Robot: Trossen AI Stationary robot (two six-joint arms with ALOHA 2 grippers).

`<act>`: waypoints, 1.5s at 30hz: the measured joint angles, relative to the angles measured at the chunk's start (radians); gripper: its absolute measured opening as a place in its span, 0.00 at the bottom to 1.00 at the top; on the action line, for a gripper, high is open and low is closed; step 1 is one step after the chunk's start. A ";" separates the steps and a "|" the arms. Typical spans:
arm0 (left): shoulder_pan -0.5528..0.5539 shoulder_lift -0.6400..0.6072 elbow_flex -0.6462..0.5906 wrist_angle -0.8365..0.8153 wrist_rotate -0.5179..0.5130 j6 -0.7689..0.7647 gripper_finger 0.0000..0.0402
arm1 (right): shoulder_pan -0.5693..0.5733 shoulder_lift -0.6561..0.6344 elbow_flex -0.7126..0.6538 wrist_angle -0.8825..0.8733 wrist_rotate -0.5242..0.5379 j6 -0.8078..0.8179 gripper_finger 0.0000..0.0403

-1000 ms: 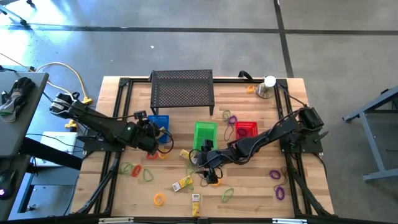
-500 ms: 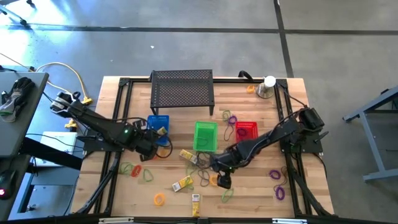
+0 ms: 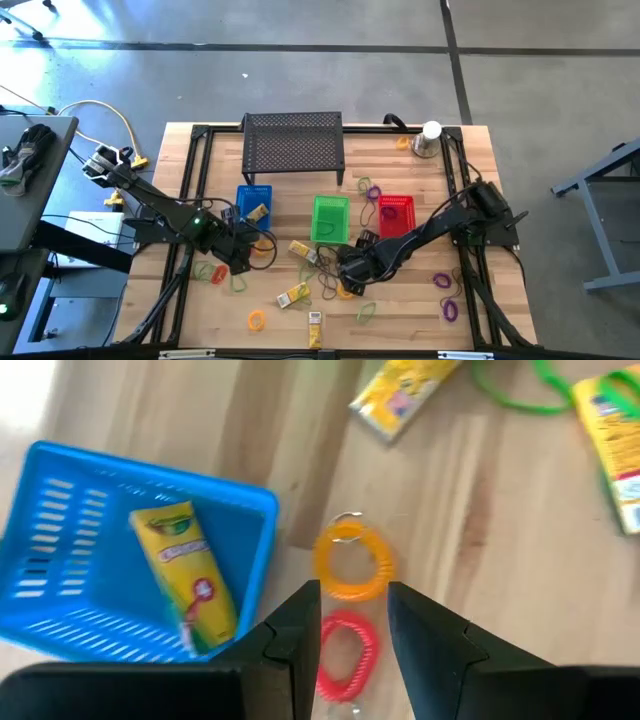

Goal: Pick & Place Office Desk Supplies
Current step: Put the black rubber band into the green bin

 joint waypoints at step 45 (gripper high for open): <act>-0.101 0.000 -0.001 0.103 -0.056 0.001 0.27 | -0.071 0.038 0.000 -0.017 0.159 0.134 0.53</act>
